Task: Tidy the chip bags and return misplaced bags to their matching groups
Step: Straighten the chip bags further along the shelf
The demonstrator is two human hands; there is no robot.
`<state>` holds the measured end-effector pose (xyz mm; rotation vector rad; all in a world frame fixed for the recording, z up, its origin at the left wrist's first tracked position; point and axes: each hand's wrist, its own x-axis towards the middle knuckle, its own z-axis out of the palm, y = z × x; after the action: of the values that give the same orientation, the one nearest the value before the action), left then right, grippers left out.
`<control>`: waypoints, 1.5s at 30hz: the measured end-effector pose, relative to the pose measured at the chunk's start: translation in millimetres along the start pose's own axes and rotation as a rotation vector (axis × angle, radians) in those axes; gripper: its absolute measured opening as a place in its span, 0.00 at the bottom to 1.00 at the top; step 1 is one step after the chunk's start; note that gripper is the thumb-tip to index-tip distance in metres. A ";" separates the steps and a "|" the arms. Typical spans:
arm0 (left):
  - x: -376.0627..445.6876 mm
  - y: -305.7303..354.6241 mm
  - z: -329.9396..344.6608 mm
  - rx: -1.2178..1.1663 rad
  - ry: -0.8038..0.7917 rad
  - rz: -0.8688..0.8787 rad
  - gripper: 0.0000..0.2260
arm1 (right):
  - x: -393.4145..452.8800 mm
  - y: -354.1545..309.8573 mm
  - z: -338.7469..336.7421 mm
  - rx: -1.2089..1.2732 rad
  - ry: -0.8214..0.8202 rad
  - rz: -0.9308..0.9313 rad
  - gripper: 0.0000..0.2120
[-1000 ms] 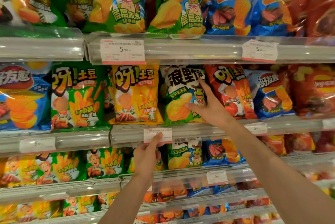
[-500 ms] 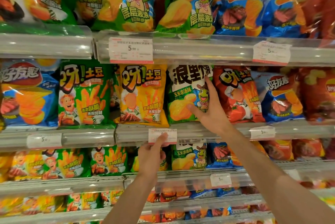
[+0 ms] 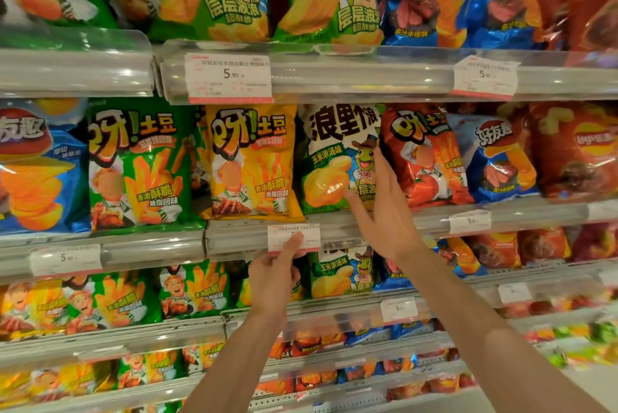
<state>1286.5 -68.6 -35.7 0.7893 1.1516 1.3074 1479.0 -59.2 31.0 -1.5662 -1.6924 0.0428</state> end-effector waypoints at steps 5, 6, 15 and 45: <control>-0.3 0.2 0.9 0.055 0.009 0.048 0.10 | -58.1 7.9 13.0 -0.199 0.023 -0.017 0.35; -0.4 -0.7 0.7 0.075 0.007 0.062 0.10 | -69.5 9.5 15.1 -0.214 0.017 -0.004 0.34; -32.9 -51.2 -28.4 0.663 -0.332 0.323 0.08 | -166.7 34.8 13.5 -0.020 -0.205 0.344 0.38; -112.0 -114.4 245.7 0.412 0.007 0.196 0.05 | -154.5 296.4 -176.0 -0.068 -0.045 0.356 0.28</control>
<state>1566.2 -155.4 -50.8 1.2236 1.3990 1.2459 1805.8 -206.8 -87.8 -1.9140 -1.4424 0.2055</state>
